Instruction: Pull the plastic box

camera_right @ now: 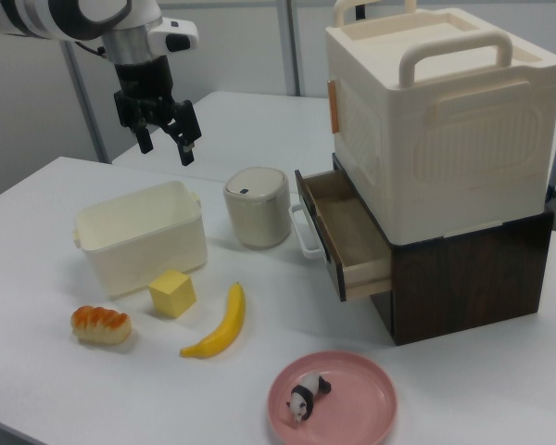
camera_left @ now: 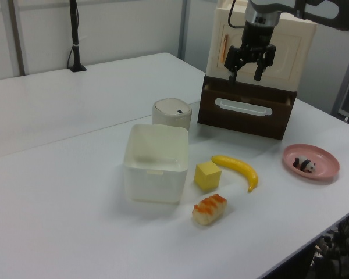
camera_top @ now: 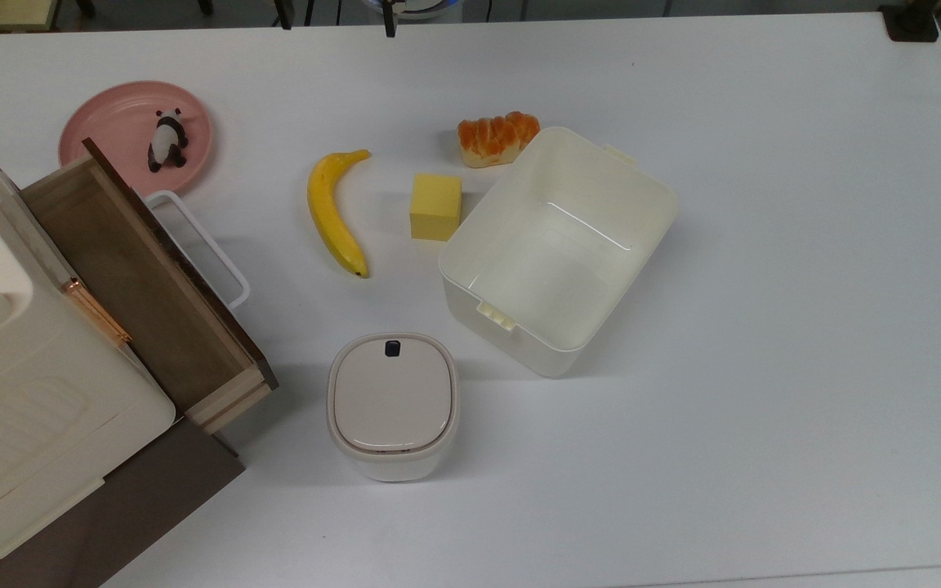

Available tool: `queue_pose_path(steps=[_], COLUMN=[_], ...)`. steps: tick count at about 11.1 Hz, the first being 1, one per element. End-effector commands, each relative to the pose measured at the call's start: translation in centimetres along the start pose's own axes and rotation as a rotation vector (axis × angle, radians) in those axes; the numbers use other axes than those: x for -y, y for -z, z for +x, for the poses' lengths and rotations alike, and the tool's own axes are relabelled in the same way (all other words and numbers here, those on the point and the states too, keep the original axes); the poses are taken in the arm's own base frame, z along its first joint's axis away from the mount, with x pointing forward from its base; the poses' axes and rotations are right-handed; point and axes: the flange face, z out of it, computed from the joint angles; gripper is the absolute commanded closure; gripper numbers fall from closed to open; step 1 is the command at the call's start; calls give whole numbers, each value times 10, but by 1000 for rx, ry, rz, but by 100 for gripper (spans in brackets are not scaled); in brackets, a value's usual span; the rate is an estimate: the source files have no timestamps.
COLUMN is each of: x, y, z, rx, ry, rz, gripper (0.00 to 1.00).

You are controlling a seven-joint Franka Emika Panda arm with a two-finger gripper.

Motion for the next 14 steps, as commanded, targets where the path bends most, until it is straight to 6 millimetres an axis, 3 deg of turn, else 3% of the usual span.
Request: queue_pose_path(steps=[1,14], x=[-3,-4], y=[3,-1], z=[-10,-11], rx=[-31,-24], ry=[-6,12], rz=[23,23], gripper=[0,0])
